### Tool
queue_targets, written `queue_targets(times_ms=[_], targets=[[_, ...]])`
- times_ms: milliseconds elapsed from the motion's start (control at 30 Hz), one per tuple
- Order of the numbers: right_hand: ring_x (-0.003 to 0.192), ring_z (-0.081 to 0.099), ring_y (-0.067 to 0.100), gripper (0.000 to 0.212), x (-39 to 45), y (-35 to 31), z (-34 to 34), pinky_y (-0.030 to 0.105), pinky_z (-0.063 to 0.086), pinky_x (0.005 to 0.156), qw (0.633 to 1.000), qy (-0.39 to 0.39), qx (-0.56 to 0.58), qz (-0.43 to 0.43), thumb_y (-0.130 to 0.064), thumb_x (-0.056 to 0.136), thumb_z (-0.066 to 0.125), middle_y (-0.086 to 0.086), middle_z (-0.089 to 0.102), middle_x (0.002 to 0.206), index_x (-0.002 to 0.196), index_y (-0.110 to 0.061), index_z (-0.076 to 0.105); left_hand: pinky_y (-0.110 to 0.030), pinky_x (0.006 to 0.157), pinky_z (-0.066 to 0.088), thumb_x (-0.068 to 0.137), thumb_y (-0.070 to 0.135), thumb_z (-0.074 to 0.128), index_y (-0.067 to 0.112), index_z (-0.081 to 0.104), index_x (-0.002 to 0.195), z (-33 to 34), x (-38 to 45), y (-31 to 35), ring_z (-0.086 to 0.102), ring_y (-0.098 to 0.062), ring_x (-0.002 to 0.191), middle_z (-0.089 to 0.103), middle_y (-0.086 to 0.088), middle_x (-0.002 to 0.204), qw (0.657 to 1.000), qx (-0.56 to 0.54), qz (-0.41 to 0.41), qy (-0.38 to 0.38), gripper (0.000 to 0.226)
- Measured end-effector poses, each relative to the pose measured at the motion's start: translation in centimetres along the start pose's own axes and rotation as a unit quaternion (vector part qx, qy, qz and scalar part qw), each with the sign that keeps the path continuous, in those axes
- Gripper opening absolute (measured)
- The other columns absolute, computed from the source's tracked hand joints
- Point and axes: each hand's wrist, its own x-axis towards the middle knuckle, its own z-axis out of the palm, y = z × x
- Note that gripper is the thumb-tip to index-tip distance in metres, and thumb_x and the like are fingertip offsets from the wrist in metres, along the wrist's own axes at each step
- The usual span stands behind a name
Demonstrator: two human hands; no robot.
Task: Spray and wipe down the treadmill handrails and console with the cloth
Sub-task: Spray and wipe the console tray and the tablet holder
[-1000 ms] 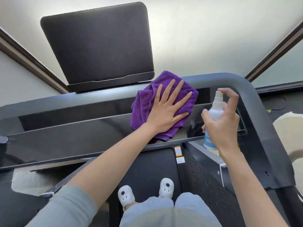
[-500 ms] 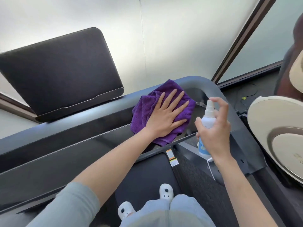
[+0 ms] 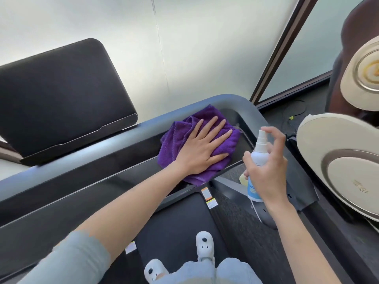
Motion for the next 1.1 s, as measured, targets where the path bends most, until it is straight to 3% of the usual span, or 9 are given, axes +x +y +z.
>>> queue_targets(times_ms=[133, 333, 467, 633, 900, 1100], targets=[[0.055, 0.059, 0.041, 0.058, 0.1, -0.7, -0.6, 0.055, 0.053, 0.060, 1.000, 0.006, -0.003, -0.019, 0.000, 0.087, 0.064, 0.019, 0.057, 0.078, 0.125, -0.036, 0.038, -0.040, 0.119, -0.014, 0.100, 0.056, 0.033, 0.028, 0.018, 0.155, -0.4, 2.5, 1.5, -0.003, -0.023, 0.151, 0.008, -0.003, 0.164, 1.000, 0.011, -0.016, -0.001, 0.064], [0.054, 0.059, 0.041, 0.058, 0.3, -0.9, -1.4, 0.056, 0.053, 0.059, 0.999, 0.014, 0.007, -0.028, 0.000, 0.087, 0.064, 0.019, 0.057, 0.078, 0.126, -0.035, 0.038, -0.043, 0.122, 0.001, 0.097, 0.058, 0.035, 0.034, 0.025, 0.152, -0.3, -2.7, -0.3, 0.012, -0.022, 0.150, 0.020, 0.001, 0.161, 0.996, -0.045, 0.068, 0.018, 0.061], [0.054, 0.060, 0.039, 0.058, 0.6, -0.2, -1.4, 0.053, 0.053, 0.061, 0.999, 0.016, -0.011, -0.029, 0.000, 0.087, 0.064, 0.018, 0.057, 0.077, 0.125, -0.034, 0.038, -0.047, 0.121, 0.002, 0.096, 0.059, 0.038, 0.038, 0.029, 0.150, 0.0, -0.3, 0.6, 0.018, -0.027, 0.148, 0.023, -0.002, 0.160, 0.998, -0.019, 0.049, 0.027, 0.058], [0.055, 0.061, 0.038, 0.058, 0.6, 0.0, -2.1, 0.053, 0.052, 0.061, 0.999, 0.032, -0.015, -0.021, -0.001, 0.086, 0.065, 0.016, 0.057, 0.076, 0.125, -0.036, 0.038, -0.048, 0.120, -0.002, 0.097, 0.059, 0.036, 0.041, 0.023, 0.151, 0.2, 3.7, 3.2, 0.009, -0.030, 0.149, 0.014, -0.006, 0.162, 1.000, -0.008, -0.014, 0.022, 0.058], [0.055, 0.060, 0.038, 0.057, 0.1, 0.5, -3.5, 0.052, 0.053, 0.062, 0.999, 0.047, -0.013, -0.014, -0.002, 0.086, 0.064, 0.014, 0.057, 0.077, 0.126, -0.035, 0.039, -0.048, 0.121, 0.003, 0.098, 0.057, 0.036, 0.042, 0.027, 0.150, -0.5, -3.9, -0.4, 0.000, -0.026, 0.151, 0.002, -0.013, 0.163, 0.992, -0.062, 0.103, 0.027, 0.055], [0.055, 0.060, 0.038, 0.060, -0.5, 1.3, -4.6, 0.052, 0.054, 0.059, 0.999, 0.039, -0.017, -0.009, -0.003, 0.087, 0.065, 0.017, 0.058, 0.080, 0.127, -0.037, 0.037, -0.048, 0.121, -0.001, 0.096, 0.063, 0.025, 0.041, 0.014, 0.153, 0.3, 2.6, 2.5, -0.007, -0.031, 0.150, -0.006, -0.019, 0.162, 0.999, -0.027, 0.029, 0.014, 0.061]])
